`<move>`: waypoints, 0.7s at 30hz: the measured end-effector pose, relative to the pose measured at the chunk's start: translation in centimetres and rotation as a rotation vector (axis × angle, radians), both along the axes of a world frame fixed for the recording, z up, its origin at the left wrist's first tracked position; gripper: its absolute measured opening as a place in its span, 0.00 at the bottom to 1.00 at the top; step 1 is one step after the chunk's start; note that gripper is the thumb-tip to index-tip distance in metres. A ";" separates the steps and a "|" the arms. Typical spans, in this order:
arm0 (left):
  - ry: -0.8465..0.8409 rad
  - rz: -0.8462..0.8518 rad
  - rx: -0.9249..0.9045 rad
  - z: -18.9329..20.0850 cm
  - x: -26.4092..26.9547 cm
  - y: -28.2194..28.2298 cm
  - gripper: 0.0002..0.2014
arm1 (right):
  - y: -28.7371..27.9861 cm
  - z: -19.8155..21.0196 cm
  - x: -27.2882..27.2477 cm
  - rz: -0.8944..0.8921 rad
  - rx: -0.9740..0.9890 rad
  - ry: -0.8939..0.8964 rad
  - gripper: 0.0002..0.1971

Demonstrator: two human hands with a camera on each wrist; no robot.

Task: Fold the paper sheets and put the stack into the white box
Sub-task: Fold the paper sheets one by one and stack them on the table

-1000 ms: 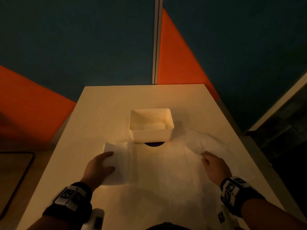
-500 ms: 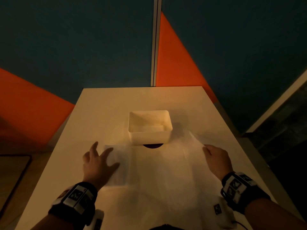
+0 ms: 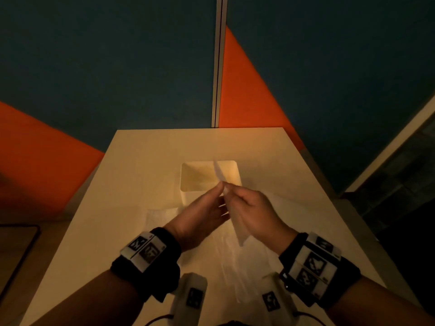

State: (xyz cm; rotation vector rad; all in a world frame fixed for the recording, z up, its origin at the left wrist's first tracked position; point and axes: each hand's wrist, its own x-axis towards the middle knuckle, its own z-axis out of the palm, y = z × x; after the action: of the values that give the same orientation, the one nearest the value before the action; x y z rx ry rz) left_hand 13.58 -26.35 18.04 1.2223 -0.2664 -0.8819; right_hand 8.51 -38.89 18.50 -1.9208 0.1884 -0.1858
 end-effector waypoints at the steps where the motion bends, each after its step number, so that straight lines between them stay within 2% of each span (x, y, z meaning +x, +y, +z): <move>1: 0.026 0.017 -0.036 0.2 0.0 0.0 0.29 | 0.4 0.1 0.0 0.084 0.010 0.007 0.16; 3: 0.077 0.058 -0.075 0.4 0.2 0.2 0.30 | 0.9 0.0 -0.3 0.260 0.045 0.062 0.20; 6: 0.109 0.142 -0.056 0.2 0.7 0.5 0.21 | 1.1 -0.1 -0.8 0.408 0.035 0.097 0.24; 8: 0.166 0.206 -0.046 0.0 0.9 0.7 0.20 | 0.6 0.6 -0.7 0.340 0.063 0.067 0.21; 11: 0.239 0.242 -0.082 0.2 1.2 1.5 0.20 | -1.4 1.8 -0.3 0.059 0.144 -0.014 0.17; 13: 0.251 0.237 -0.096 0.4 1.5 2.2 0.20 | -3.0 2.2 0.0 -0.134 0.160 0.014 0.13; 15: 0.251 0.207 -0.115 0.7 1.8 2.5 0.22 | -4.5 1.9 0.1 -0.230 0.167 0.104 0.11; 18: 0.245 0.163 -0.141 1.0 1.9 2.6 0.22 | -5.4 1.7 -0.4 -0.104 0.321 0.251 0.17; 21: 0.192 0.128 -0.143 1.3 1.8 2.4 0.21 | -5.2 1.8 -0.9 0.002 0.540 0.196 0.15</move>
State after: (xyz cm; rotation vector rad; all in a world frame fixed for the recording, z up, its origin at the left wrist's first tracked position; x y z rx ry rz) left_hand 15.42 -23.92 19.34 1.0036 -0.0940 -0.8476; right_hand 7.63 -44.04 20.25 -1.3985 0.3310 0.0548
